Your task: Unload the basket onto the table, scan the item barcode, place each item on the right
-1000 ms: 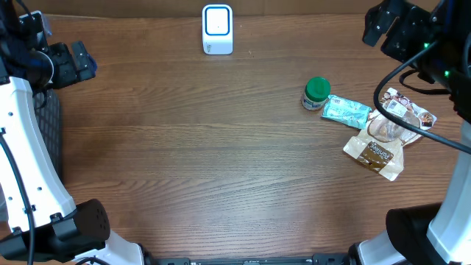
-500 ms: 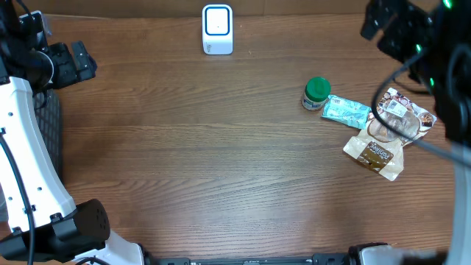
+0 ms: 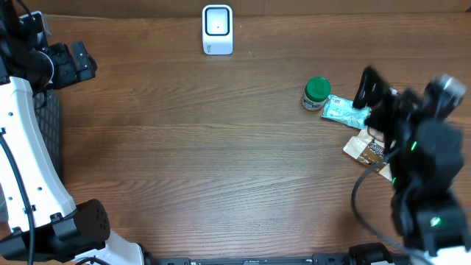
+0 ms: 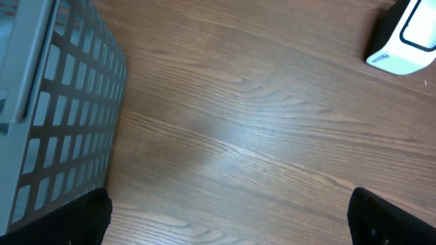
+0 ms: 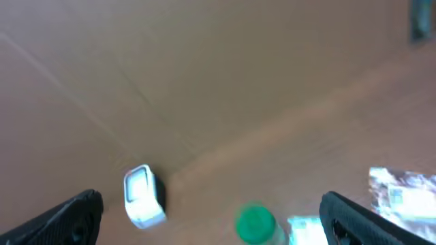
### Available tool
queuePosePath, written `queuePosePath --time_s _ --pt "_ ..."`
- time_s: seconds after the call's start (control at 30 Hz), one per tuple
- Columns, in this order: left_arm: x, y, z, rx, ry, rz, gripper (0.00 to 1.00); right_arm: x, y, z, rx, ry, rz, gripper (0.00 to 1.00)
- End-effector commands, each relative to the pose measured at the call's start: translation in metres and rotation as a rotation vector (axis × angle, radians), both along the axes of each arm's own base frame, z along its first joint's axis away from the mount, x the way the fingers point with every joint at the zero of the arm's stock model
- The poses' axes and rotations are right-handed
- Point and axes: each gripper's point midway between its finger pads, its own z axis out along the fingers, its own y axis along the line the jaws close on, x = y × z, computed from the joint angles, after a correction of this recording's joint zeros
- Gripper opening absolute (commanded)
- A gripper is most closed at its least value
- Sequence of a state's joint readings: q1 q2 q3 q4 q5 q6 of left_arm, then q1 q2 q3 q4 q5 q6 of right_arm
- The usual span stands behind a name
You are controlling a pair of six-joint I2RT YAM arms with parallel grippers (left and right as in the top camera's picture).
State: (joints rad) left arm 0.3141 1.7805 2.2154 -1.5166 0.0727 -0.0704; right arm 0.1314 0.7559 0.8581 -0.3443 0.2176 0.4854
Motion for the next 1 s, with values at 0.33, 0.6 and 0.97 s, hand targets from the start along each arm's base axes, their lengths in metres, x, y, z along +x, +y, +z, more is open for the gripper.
queuePosePath --time_s 0.33,0.6,0.97 --pt "0.001 -0.002 0.0 0.009 0.001 -0.019 0.99 -0.049 -0.008 -0.105 0.024 -0.267 -0.008 1.0" --pt "0.001 -0.002 0.0 0.009 0.001 -0.019 1.0 -0.054 -0.008 -0.15 0.018 -0.214 0.0 1.0" --pt "0.001 -0.002 0.0 0.009 0.001 -0.019 1.0 -0.06 0.013 -0.162 0.024 -0.17 0.121 1.0"
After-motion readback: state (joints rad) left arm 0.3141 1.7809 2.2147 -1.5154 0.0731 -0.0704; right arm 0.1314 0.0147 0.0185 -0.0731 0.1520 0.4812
